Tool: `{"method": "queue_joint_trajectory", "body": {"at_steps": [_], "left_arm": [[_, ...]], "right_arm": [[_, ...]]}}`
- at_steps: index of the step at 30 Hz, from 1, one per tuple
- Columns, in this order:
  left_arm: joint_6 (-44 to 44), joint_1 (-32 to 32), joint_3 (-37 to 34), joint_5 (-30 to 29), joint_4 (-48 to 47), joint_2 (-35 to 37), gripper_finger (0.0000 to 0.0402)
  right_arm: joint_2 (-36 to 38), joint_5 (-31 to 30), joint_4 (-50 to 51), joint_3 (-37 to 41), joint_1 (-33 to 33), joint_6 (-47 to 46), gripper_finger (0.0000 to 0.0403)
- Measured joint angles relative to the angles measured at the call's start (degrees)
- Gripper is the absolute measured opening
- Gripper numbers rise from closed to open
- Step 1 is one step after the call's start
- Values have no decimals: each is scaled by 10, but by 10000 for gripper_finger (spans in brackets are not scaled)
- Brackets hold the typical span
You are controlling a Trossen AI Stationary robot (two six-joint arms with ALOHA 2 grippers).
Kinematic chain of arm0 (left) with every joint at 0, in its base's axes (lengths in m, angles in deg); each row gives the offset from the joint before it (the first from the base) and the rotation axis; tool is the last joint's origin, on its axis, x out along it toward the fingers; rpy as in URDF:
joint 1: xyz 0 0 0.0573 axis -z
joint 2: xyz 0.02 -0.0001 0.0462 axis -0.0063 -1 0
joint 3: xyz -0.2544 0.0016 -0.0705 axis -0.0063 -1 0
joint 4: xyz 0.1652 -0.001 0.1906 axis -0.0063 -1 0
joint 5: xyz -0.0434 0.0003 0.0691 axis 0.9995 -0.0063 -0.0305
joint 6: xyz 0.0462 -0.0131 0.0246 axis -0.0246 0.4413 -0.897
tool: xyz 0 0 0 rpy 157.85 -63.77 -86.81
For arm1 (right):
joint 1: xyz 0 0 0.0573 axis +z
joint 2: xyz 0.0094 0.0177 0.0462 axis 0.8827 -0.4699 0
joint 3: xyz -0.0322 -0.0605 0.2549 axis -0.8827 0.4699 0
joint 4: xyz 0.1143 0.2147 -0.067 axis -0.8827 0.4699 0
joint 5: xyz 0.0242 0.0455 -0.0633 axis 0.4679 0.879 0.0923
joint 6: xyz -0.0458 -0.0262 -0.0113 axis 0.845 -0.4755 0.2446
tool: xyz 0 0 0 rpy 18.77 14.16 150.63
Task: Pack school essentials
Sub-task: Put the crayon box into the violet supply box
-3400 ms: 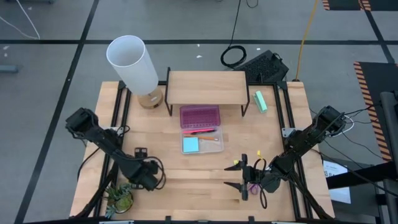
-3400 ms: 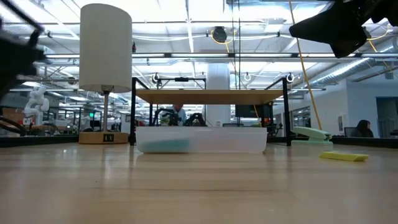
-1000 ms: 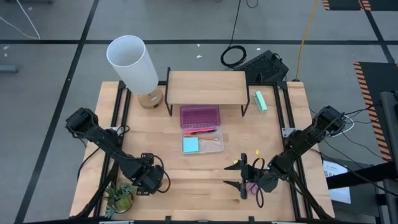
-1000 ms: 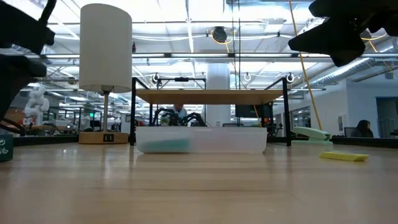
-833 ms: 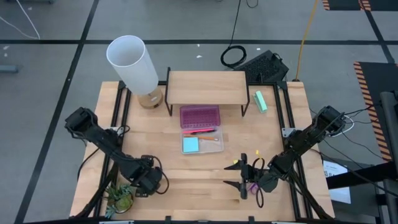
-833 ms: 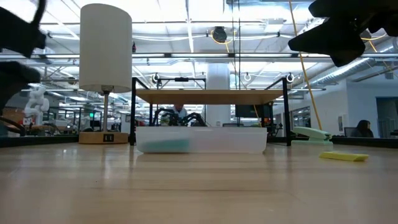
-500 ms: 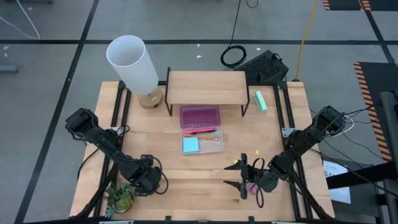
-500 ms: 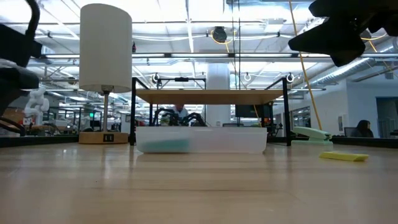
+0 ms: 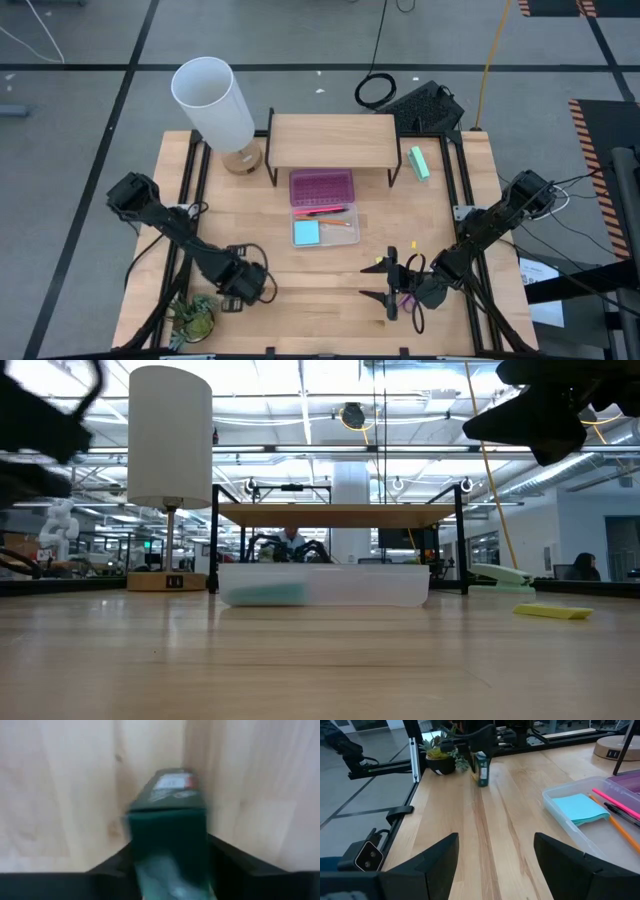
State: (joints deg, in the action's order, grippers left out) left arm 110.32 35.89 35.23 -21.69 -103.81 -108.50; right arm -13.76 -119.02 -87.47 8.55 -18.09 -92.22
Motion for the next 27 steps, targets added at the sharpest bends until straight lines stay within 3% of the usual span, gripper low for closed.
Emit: {"method": "queue_joint_trajectory", "body": {"at_steps": [6, 16, 21, 27], "left_arm": [[5, -71, 46, 0, 1, 0, 106], [-182, -216, 180, -27, 7, 0, 125], [-262, -315, 243, 41, 4, -34, 118], [-354, -403, 324, 102, 2, -123, 117]], "right_arm": [[0, 0, -2, 0, 0, 1, 252], [0, -2, -9, 0, -1, 14, 252], [0, -2, -14, 0, -3, 25, 252], [0, -2, -13, 0, -5, 36, 252]]}}
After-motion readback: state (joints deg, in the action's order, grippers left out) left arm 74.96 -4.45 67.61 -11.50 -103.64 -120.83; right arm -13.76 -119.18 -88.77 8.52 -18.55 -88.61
